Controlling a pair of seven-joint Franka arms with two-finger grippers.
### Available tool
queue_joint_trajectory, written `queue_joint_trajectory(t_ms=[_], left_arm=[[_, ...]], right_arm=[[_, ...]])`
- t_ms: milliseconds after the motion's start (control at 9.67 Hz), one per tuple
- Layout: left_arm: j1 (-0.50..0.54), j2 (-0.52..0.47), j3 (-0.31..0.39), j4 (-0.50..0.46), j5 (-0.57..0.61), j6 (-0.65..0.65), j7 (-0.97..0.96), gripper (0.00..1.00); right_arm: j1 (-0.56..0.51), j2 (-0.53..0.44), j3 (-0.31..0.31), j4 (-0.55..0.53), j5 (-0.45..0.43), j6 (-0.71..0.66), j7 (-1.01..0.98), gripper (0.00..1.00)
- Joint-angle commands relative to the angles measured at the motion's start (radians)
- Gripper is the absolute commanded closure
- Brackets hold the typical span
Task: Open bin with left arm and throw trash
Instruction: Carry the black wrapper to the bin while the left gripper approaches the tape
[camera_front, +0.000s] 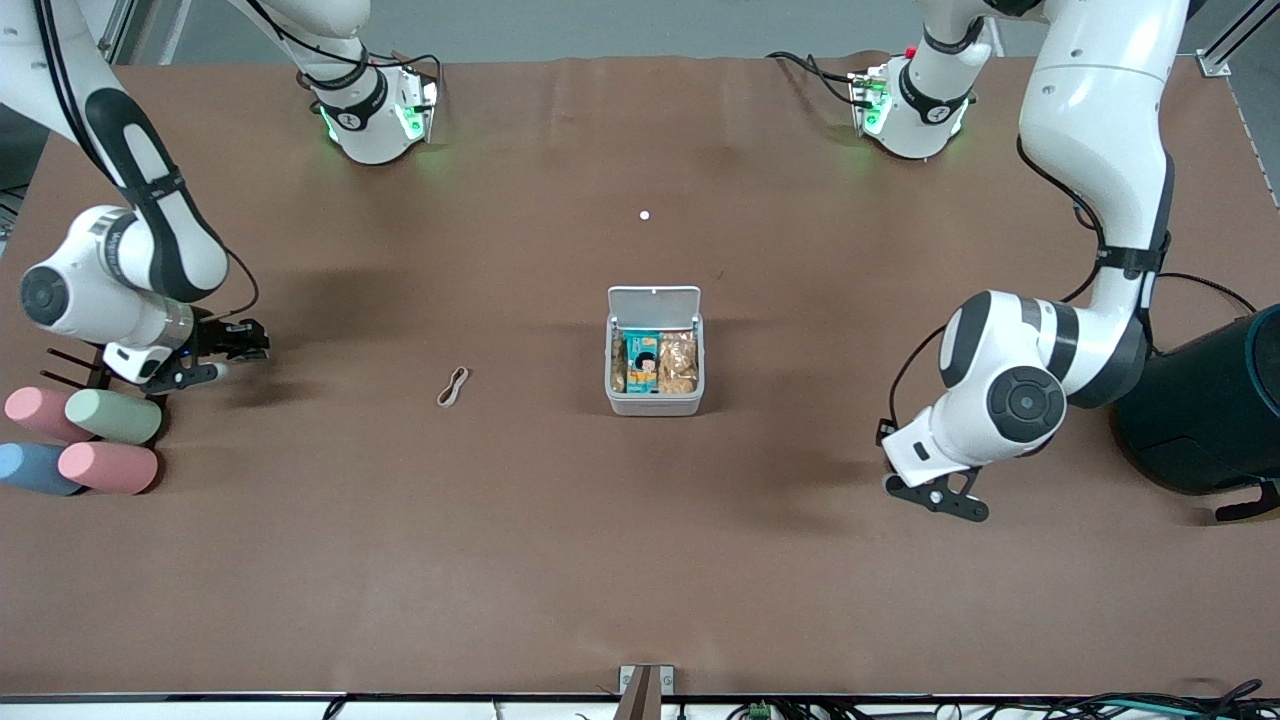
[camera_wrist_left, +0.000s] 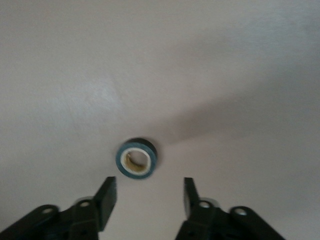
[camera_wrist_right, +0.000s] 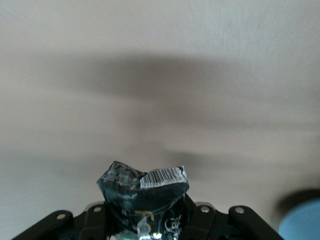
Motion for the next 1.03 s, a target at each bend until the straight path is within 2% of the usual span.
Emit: queue_joint_trajectory(t_ms=[0,103,207,310,517,621,724,828,931], left_arm=[[0.041,0.005,-0.005,-0.122,0.02,0.189,0.058,0.0],[0.055,0.008,-0.005,-0.165,0.02,0.25,0.08,0.0],[0.057,0.015,-0.005,-0.195,0.018,0.299,0.086,0.0],[0.072,0.029,-0.007,-0.209,0.018,0.338,0.086,0.0],[0.09,0.048,-0.008,-0.213,0.018,0.366,0.086,0.04],[0.09,0.048,-0.01,-0.214,0.017,0.366,0.088,0.34],[0.09,0.048,-0.012,-0.214,0.009,0.366,0.077,0.78],[0.092,0.046,-0.012,-0.219,0.004,0.366,0.077,0.92],[0.092,0.046,-0.012,-0.219,0.004,0.366,0.075,0.99]], right_arm=[[0.261,-0.057,0.005,0.242,0.001,-0.333,0.416,0.97],[0.375,-0.055,0.008,0.314,0.033,-0.373,0.619,0.97],[0.47,-0.055,0.005,0.356,0.129,-0.367,0.751,0.97],[0.561,-0.037,0.005,0.448,0.203,-0.362,0.871,0.97],[0.694,0.09,0.005,0.627,0.22,-0.346,1.08,0.97],[0.763,0.131,0.005,0.66,0.22,-0.268,1.174,0.97],[0.834,0.156,0.004,0.66,0.213,-0.15,1.252,0.97],[0.894,0.193,0.002,0.662,0.205,-0.053,1.291,0.97],[0.935,0.222,0.002,0.665,0.205,0.021,1.302,0.97]])
